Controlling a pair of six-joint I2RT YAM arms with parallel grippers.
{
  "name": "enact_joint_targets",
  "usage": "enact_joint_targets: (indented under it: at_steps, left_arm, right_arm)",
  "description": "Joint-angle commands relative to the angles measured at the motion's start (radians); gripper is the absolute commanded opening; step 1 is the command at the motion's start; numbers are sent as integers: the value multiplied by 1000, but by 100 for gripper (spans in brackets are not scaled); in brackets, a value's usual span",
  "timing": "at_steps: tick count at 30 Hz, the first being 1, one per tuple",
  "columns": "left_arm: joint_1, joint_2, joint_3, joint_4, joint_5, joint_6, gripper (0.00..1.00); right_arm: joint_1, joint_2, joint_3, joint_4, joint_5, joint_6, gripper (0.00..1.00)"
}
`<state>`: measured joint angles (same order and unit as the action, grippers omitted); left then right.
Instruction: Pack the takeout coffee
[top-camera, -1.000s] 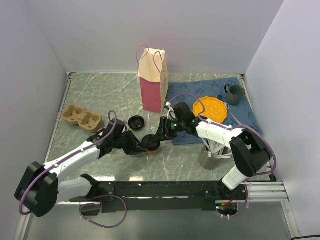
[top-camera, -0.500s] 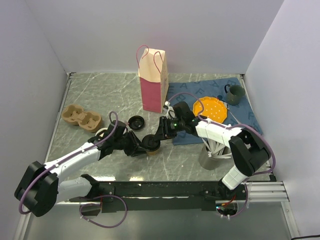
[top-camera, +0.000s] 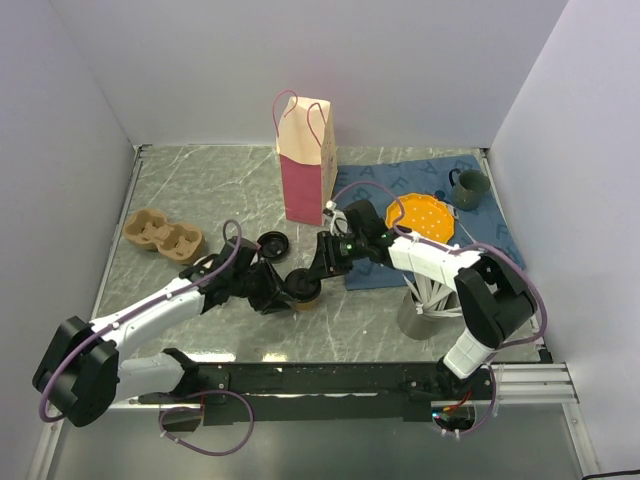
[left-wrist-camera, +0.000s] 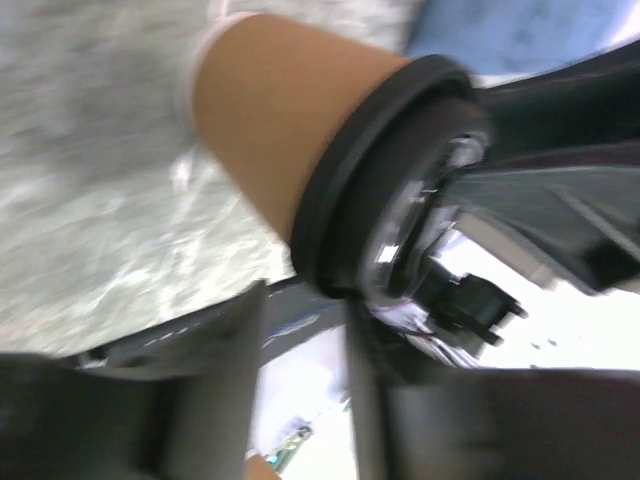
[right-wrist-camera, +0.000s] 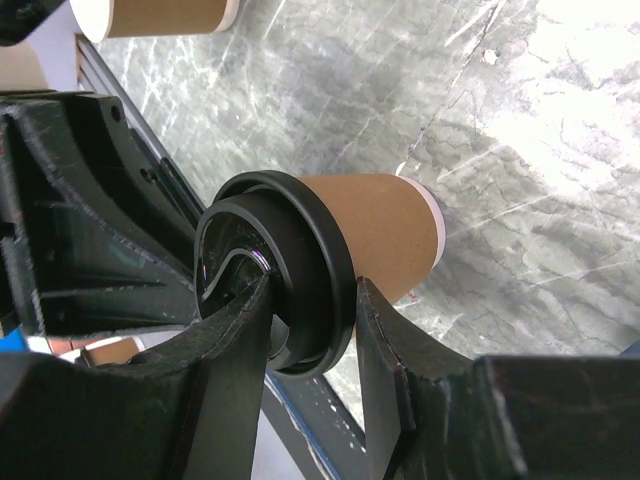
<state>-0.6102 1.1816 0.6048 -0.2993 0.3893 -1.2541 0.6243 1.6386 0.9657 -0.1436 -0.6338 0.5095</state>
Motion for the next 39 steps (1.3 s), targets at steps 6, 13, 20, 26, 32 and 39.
enact_joint_targets:
  at_steps: [6,13,20,26,32,39]
  left_arm:
    - [-19,-2,238,-510,-306,200,62]
    - [65,-17,294,-537,-331,277,63]
    - [181,58,334,-405,-233,430,67]
    - [184,144,417,-324,-155,539,67]
    - [182,197,441,-265,-75,643,65]
    - [181,223,382,-193,31,639,59]
  right_arm:
    - [45,121,125,-297,62,-219,40]
    - [46,136,263,-391,17,-296,54]
    - [25,115,393,-491,36,-293,69]
    - [3,46,412,-568,107,-135,72]
    - [8,-75,266,-513,123,131,67]
    - [41,-203,72,-360,200,377,56]
